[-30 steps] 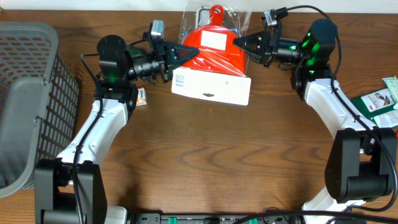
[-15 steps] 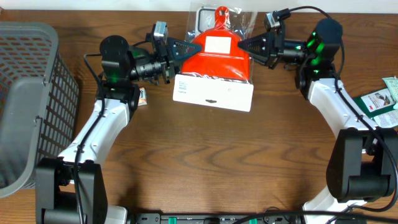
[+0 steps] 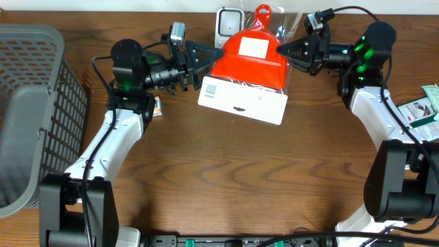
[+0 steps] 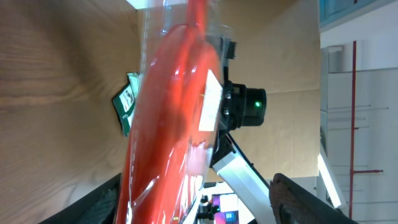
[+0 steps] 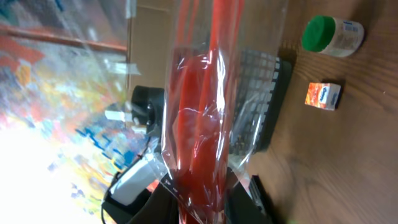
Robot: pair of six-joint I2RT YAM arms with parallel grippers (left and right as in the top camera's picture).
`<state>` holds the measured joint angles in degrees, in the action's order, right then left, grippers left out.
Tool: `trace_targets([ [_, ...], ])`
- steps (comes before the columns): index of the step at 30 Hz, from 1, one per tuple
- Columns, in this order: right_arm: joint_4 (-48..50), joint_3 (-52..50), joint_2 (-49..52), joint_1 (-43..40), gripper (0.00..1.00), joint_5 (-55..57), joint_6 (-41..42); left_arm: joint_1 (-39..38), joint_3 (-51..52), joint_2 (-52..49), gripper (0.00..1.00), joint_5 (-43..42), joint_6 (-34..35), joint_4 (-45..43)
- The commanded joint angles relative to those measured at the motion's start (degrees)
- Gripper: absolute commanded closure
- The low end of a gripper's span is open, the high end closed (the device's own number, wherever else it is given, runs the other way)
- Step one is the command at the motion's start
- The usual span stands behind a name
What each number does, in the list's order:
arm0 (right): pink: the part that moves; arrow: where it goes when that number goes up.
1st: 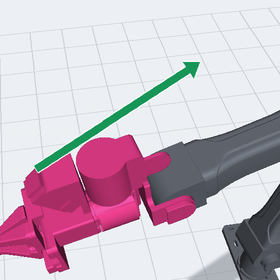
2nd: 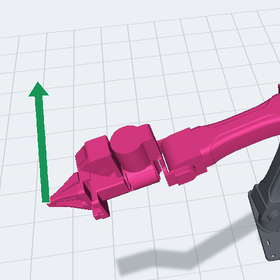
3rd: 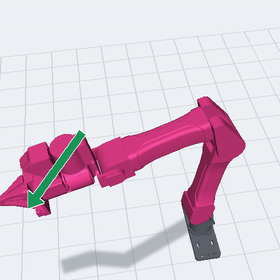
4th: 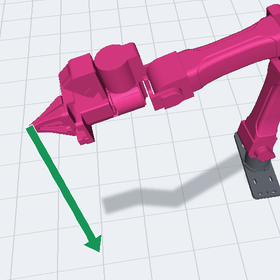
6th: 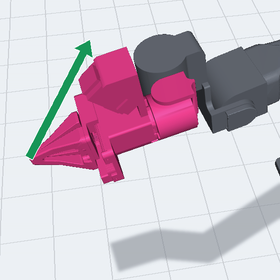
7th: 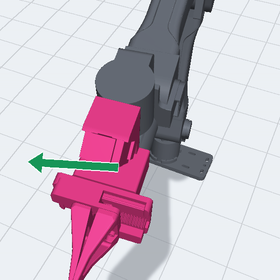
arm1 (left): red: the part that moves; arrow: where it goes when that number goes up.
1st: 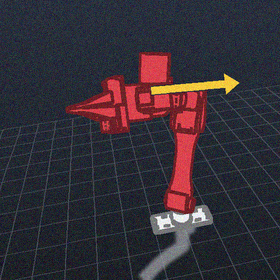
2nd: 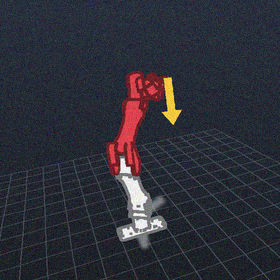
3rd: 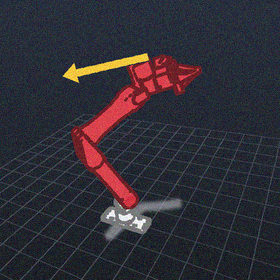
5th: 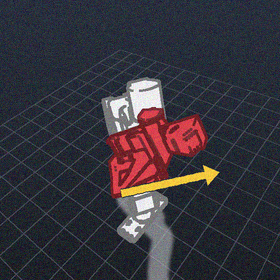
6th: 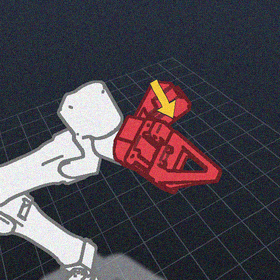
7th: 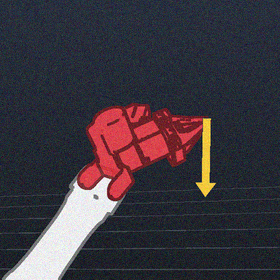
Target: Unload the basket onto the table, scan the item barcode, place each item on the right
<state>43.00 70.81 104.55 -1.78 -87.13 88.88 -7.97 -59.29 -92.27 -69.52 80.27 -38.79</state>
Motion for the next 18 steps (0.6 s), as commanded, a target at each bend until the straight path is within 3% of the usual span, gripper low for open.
trace_targets([
  [1,5.0,0.2,0.0,-0.7,0.99,-2.1,7.1,0.6,-0.5,0.6,0.28,1.4,-4.0,-0.6],
  [5,14.0,0.2,-0.1,-0.7,0.99,-2.0,15.3,1.3,-0.5,0.6,0.28,3.3,-5.2,-0.6],
  [18,13.8,0.2,-0.5,-0.7,0.99,-1.9,15.3,3.8,-0.5,0.6,0.27,5.7,-11.7,11.6],
])
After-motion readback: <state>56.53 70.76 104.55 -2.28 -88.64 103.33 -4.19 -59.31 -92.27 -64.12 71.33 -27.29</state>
